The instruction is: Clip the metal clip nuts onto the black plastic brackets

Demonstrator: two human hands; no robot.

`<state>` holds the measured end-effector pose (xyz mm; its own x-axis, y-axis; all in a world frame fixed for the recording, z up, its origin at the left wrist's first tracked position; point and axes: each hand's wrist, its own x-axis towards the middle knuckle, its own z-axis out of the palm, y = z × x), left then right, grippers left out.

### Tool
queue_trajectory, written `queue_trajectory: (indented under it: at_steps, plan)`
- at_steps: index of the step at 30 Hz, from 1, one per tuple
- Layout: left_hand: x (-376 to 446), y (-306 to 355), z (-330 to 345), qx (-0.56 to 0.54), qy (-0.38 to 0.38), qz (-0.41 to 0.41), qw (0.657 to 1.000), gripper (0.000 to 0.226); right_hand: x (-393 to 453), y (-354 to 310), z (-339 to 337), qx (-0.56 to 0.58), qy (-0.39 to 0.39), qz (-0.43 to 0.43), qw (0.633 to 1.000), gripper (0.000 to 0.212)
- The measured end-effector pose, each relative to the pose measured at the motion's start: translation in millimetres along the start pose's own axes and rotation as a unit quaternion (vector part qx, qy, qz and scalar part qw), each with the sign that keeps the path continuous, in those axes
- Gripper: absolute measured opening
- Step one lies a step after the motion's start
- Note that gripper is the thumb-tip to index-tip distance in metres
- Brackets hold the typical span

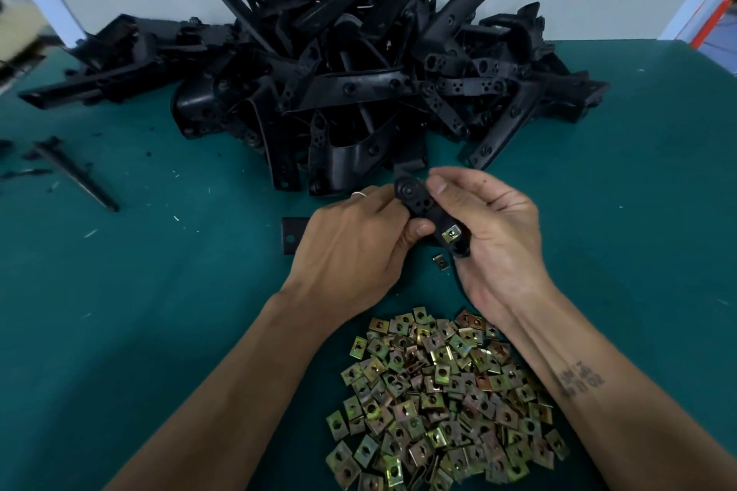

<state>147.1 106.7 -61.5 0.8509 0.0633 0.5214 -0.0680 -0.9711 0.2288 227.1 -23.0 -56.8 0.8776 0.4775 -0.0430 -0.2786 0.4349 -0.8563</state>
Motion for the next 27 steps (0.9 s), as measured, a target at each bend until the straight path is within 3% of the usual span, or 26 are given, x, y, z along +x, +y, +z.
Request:
queue_trajectory:
  at_steps: [8,15,20,27]
  plan:
    - [1,1,1,-0.002,0.003,-0.014,1.0,0.045,-1,0,-4,-0.014,-0.003,-0.031,0.999,0.013]
    - [1,1,0,0.016,0.005,-0.016,1.0,0.048,-1,6,-7,-0.107,-0.001,-0.133,0.985,0.011]
    - [0,0,-1,0.011,0.015,-0.007,1.0,0.045,-4,7,-9,-0.13,-0.016,-0.151,0.98,0.006]
    - [0,-1,1,0.029,0.02,-0.003,0.999,0.044,-3,0,-13,-0.116,-0.069,-0.1,0.986,0.031]
